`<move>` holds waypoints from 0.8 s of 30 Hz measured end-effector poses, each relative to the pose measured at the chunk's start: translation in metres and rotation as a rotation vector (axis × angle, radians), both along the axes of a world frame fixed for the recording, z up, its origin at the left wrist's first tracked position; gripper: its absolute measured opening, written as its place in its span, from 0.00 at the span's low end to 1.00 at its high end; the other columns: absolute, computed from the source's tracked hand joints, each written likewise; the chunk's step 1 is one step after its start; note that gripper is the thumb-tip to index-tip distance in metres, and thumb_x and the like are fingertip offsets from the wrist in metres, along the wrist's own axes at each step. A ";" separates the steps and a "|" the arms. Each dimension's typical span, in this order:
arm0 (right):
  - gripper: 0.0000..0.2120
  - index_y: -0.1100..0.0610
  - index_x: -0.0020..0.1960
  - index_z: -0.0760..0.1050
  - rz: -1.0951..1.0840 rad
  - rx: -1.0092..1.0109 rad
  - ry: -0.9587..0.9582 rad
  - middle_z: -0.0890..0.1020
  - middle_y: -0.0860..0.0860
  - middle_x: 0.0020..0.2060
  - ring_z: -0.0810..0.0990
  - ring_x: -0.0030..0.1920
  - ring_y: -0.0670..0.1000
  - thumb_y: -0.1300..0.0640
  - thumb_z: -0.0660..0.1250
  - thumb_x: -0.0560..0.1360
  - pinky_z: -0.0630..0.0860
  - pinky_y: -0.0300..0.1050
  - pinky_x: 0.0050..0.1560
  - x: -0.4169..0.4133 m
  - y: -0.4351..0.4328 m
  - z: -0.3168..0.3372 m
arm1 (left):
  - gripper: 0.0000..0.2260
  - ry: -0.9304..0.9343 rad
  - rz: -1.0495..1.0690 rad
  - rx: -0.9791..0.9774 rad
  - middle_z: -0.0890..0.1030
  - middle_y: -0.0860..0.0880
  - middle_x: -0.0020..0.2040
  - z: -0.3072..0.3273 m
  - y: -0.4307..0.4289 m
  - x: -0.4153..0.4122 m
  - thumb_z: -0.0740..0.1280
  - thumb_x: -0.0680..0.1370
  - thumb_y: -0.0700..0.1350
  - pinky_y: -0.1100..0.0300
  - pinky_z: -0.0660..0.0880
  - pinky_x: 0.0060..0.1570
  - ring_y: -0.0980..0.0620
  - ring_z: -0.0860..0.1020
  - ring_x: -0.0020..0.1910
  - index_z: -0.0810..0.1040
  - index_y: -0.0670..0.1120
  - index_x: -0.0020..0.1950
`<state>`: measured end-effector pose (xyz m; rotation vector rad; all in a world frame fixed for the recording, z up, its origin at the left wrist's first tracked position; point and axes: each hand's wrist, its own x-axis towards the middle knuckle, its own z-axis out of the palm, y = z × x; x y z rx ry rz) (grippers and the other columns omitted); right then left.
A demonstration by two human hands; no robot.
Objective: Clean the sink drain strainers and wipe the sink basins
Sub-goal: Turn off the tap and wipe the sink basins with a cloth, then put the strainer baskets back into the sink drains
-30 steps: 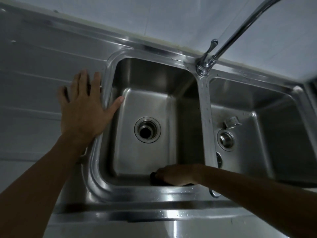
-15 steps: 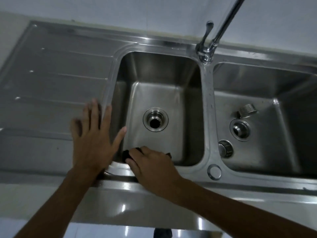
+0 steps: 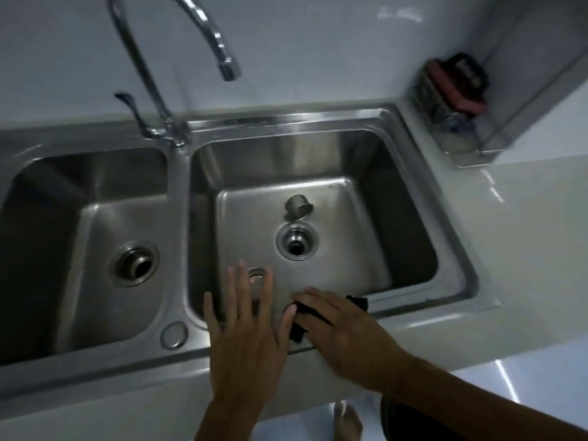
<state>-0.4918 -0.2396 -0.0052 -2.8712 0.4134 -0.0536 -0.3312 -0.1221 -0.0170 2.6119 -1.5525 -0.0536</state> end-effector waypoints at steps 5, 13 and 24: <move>0.16 0.54 0.67 0.78 -0.129 -0.039 -0.030 0.76 0.54 0.70 0.74 0.72 0.55 0.58 0.63 0.82 0.70 0.51 0.72 -0.120 -0.082 0.010 | 0.31 0.029 -0.139 0.032 0.55 0.39 0.84 0.007 -0.095 -0.110 0.46 0.85 0.65 0.32 0.56 0.76 0.39 0.58 0.83 0.61 0.50 0.84; 0.15 0.54 0.68 0.78 -0.229 -0.180 0.002 0.76 0.51 0.70 0.75 0.67 0.55 0.57 0.61 0.84 0.76 0.50 0.61 -0.237 -0.172 0.026 | 0.32 -0.010 -0.170 0.032 0.66 0.37 0.80 0.000 -0.130 -0.149 0.54 0.81 0.64 0.30 0.59 0.72 0.36 0.65 0.79 0.73 0.46 0.78; 0.23 0.53 0.76 0.68 -0.824 -0.100 -0.064 0.67 0.51 0.78 0.65 0.77 0.58 0.46 0.58 0.84 0.66 0.55 0.75 -0.287 -0.278 0.013 | 0.35 0.047 -0.296 -0.090 0.51 0.40 0.85 -0.001 -0.283 -0.296 0.49 0.83 0.68 0.34 0.53 0.79 0.39 0.51 0.84 0.60 0.50 0.84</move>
